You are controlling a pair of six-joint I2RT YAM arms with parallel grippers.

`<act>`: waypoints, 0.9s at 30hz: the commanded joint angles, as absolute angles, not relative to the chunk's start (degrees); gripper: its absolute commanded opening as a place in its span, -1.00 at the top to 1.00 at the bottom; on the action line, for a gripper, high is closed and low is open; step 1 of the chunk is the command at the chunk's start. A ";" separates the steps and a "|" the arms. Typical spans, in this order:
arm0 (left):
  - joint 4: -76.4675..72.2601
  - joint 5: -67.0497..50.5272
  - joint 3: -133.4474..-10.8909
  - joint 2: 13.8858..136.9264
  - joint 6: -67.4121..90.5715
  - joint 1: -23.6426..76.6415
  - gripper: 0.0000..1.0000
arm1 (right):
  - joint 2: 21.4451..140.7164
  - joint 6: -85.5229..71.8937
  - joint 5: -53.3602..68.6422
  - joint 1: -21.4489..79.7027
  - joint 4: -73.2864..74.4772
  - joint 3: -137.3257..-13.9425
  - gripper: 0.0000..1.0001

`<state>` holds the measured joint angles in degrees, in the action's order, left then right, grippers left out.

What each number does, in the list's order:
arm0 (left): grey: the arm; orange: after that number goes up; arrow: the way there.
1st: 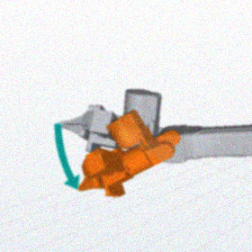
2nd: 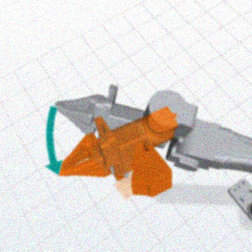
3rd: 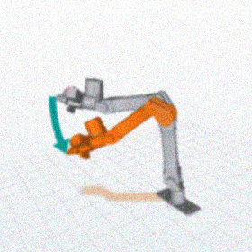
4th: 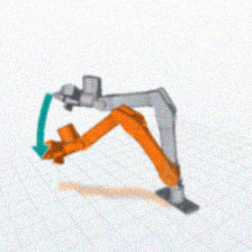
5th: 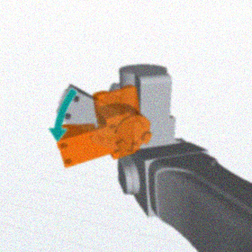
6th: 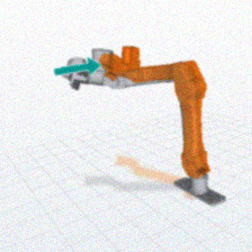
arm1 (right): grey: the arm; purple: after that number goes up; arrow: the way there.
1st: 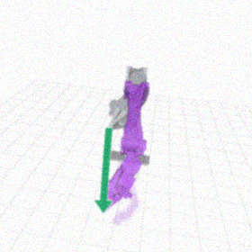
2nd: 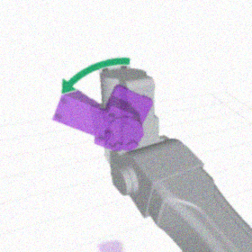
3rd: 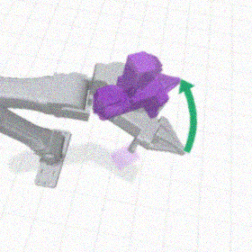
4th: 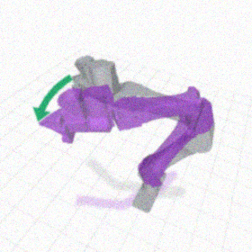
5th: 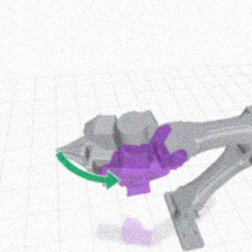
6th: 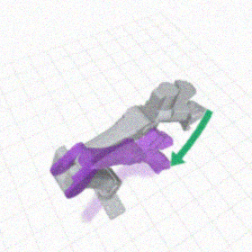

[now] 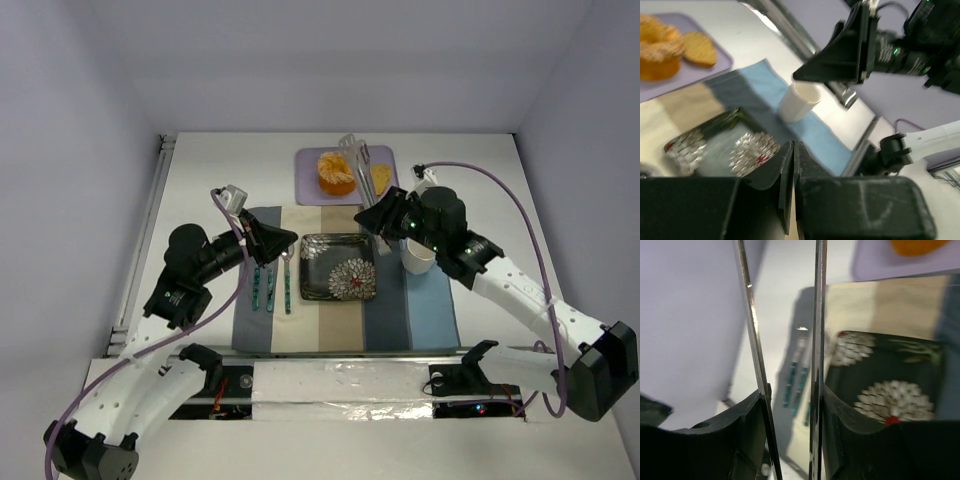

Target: Place the bread

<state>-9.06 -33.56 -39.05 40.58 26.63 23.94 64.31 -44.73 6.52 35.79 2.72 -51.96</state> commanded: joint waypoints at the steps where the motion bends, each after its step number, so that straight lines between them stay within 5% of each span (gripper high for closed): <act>1: -0.63 -29.81 -41.40 38.32 20.65 24.17 1.00 | 66.36 -37.54 8.35 32.79 13.27 -58.17 0.09; 5: 4.48 -24.54 -41.13 36.57 17.15 24.17 0.96 | 71.35 -34.02 8.61 28.22 20.38 -60.91 0.11; 9: 5.71 -22.07 -38.77 34.90 15.82 24.17 0.57 | 76.27 -31.74 9.49 23.83 23.20 -63.10 0.13; 14: 4.13 -20.31 -34.81 31.38 16.96 24.17 0.40 | 83.66 -30.15 7.39 20.13 27.23 -68.02 0.13; 27: 4.22 -19.42 -34.01 23.29 17.23 24.17 0.31 | 99.40 -32.25 5.72 15.29 36.03 -83.49 0.11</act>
<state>6.33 -20.05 -34.50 24.34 17.80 23.94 99.11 -31.73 6.50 15.84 33.52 -79.83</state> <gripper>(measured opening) 0.345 0.446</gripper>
